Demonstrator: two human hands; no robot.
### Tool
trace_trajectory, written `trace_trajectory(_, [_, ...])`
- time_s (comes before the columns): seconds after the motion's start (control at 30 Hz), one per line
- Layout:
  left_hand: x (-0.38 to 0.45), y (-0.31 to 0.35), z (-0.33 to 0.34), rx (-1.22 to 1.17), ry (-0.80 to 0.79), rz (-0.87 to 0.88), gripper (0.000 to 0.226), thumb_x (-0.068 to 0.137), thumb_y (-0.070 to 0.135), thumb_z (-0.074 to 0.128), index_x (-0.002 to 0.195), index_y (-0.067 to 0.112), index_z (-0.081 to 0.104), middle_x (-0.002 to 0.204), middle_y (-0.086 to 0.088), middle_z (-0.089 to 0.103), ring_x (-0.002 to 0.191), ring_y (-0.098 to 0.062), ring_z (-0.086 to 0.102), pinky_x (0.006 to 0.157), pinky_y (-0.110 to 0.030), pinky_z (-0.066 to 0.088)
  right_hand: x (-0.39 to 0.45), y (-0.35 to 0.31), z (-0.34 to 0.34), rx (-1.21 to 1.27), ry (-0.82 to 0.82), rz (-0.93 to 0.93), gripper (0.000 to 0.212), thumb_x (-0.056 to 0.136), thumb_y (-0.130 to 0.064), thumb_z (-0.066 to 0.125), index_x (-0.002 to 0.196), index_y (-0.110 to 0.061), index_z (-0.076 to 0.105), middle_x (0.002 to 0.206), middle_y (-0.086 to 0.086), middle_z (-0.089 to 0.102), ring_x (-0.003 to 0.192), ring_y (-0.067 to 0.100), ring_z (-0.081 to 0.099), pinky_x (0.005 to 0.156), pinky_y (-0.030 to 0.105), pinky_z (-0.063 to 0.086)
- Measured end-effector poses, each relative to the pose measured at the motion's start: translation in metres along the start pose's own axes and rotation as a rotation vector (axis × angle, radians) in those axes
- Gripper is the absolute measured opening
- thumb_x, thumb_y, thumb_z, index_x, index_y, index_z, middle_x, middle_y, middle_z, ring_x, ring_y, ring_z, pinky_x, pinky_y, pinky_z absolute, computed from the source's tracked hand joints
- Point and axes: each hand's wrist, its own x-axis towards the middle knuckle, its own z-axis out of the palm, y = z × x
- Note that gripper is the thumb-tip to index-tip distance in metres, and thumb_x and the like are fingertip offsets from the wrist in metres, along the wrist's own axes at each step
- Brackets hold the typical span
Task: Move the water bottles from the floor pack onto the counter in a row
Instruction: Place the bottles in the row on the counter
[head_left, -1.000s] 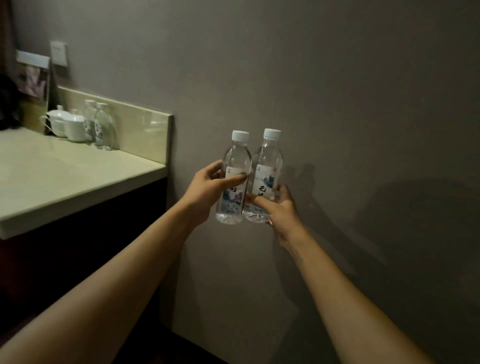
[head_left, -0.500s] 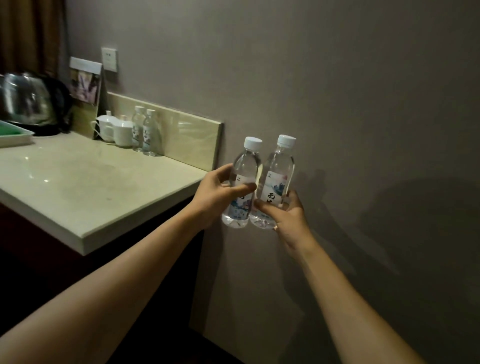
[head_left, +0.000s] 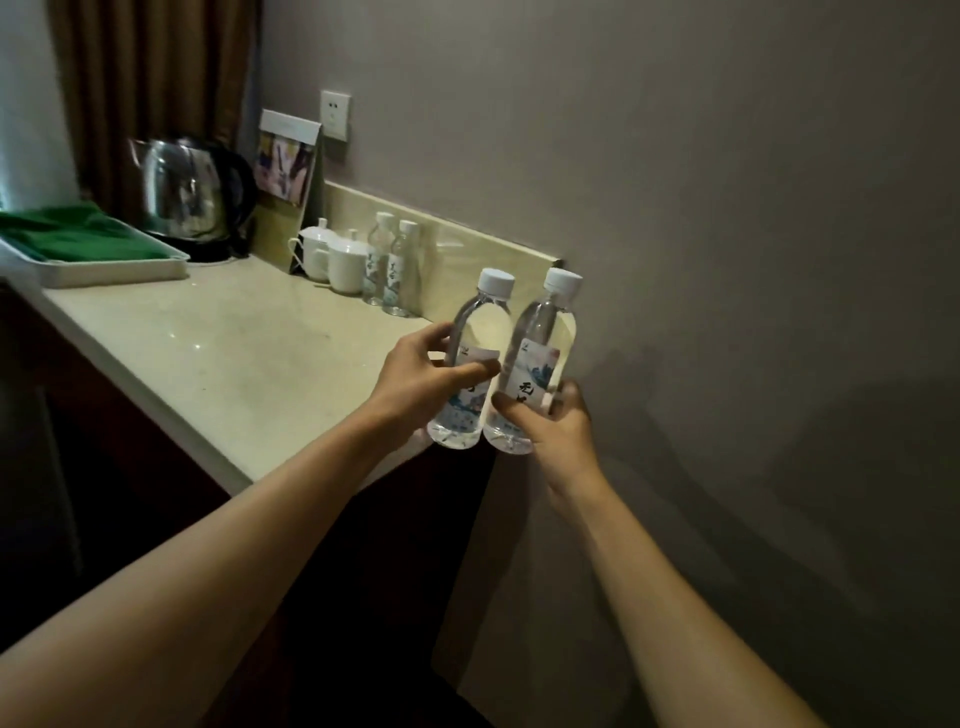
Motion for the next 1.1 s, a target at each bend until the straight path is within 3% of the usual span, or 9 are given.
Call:
trace_trajectory(0.13, [0.032, -0.019, -0.026, 0.036, 0.017, -0.006, 0.047, 0.077, 0.012, 0.08, 0.122, 0.015, 0.064, 0.112, -0.007, 0.066, 0.094, -0.019, 0.069, 0.078, -0.029, 0.058, 0.035, 0.017, 0.027, -0.038, -0.056, -0.015, 0.047, 0.075, -0.006, 0.079, 0.117, -0.009, 0.058, 0.101, 0.007, 0.074, 0.091, 0.019, 0.072, 0.073, 0.027, 0.058])
trace_trajectory(0.33, [0.097, -0.051, -0.048, 0.12, 0.049, -0.011, 0.037, 0.079, 0.013, 0.079, 0.114, 0.012, 0.067, 0.1, 0.002, 0.071, 0.084, -0.009, 0.069, 0.068, -0.017, 0.055, 0.114, 0.053, 0.058, -0.105, -0.048, -0.012, 0.048, 0.07, -0.006, 0.082, 0.113, -0.011, 0.06, 0.103, 0.01, 0.073, 0.093, 0.023, 0.071, 0.085, 0.043, 0.058])
trace_trajectory(0.53, [0.157, -0.085, -0.069, 0.124, 0.024, -0.043, 0.04, 0.078, 0.011, 0.079, 0.116, 0.009, 0.066, 0.103, -0.004, 0.072, 0.09, -0.019, 0.071, 0.074, -0.027, 0.058, 0.168, 0.078, 0.082, -0.205, 0.009, 0.001, 0.061, 0.068, -0.018, 0.085, 0.111, -0.022, 0.042, 0.101, -0.001, 0.063, 0.098, 0.02, 0.067, 0.089, 0.043, 0.055])
trace_trajectory(0.7, [0.198, -0.105, -0.082, 0.122, -0.05, -0.037, 0.042, 0.079, 0.013, 0.078, 0.118, 0.015, 0.064, 0.1, 0.005, 0.07, 0.089, -0.013, 0.07, 0.072, -0.025, 0.058, 0.202, 0.095, 0.096, -0.194, 0.014, 0.031, 0.052, 0.071, -0.014, 0.083, 0.1, -0.033, 0.044, 0.1, 0.0, 0.067, 0.095, 0.018, 0.068, 0.087, 0.047, 0.056])
trace_trajectory(0.87, [0.237, -0.128, -0.1, 0.106, -0.098, 0.01, 0.044, 0.078, 0.017, 0.079, 0.118, 0.021, 0.061, 0.101, 0.009, 0.069, 0.089, -0.004, 0.068, 0.073, -0.02, 0.057, 0.226, 0.108, 0.118, -0.248, 0.084, 0.013, 0.057, 0.071, -0.015, 0.083, 0.112, -0.028, 0.046, 0.103, 0.0, 0.069, 0.095, 0.017, 0.069, 0.087, 0.046, 0.056])
trace_trajectory(1.0, [0.266, -0.149, -0.121, 0.118, -0.195, 0.072, 0.059, 0.077, 0.025, 0.08, 0.13, 0.013, 0.057, 0.112, -0.001, 0.069, 0.1, -0.014, 0.069, 0.083, -0.032, 0.058, 0.234, 0.109, 0.14, -0.287, 0.16, 0.008, 0.058, 0.074, -0.012, 0.081, 0.118, -0.025, 0.045, 0.11, -0.002, 0.066, 0.096, 0.011, 0.066, 0.082, 0.033, 0.056])
trace_trajectory(1.1, [0.284, -0.158, -0.136, 0.125, -0.257, 0.108, 0.064, 0.076, 0.027, 0.079, 0.133, 0.011, 0.055, 0.117, -0.001, 0.066, 0.101, -0.011, 0.067, 0.085, -0.027, 0.057, 0.236, 0.105, 0.159, -0.34, 0.197, 0.025, 0.057, 0.077, -0.013, 0.078, 0.122, -0.025, 0.045, 0.106, -0.011, 0.062, 0.092, -0.001, 0.061, 0.071, 0.015, 0.049])
